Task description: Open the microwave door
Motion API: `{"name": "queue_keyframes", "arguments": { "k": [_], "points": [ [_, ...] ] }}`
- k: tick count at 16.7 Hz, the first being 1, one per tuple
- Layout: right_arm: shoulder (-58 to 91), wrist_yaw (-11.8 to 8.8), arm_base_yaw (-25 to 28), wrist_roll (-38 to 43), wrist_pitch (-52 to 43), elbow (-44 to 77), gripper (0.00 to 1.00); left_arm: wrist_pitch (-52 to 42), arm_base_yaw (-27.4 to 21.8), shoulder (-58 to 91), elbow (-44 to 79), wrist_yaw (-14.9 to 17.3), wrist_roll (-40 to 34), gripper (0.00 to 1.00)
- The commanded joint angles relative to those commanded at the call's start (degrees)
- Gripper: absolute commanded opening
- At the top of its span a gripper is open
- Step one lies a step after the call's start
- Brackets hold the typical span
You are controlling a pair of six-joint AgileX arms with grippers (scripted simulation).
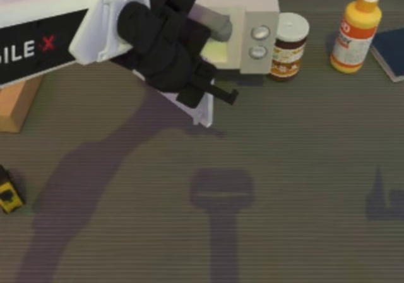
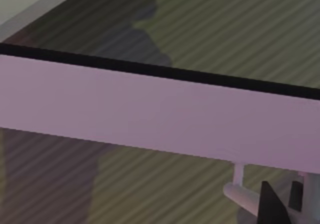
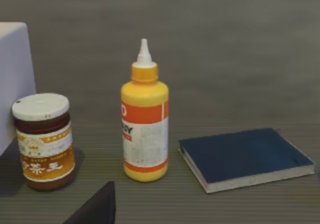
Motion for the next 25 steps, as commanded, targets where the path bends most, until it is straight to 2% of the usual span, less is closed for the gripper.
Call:
{"name": "queue_keyframes", "arguments": {
  "k": [6,13,25],
  "points": [
    [0.0,0.0,0.0,0.0,0.0,0.0,1.0,0.0,-0.26,0.02,-0.28,0.47,-0.07,0.0],
    [0.0,0.0,0.0,0.0,0.0,0.0,1.0,0.3,2.53,-3.14,-3.92,4.26,7.36,0.0],
    [0.0,0.0,0.0,0.0,0.0,0.0,1.0,0.29,2.57,-3.17,-3.99,4.32,7.47,0.0]
  ]
}}
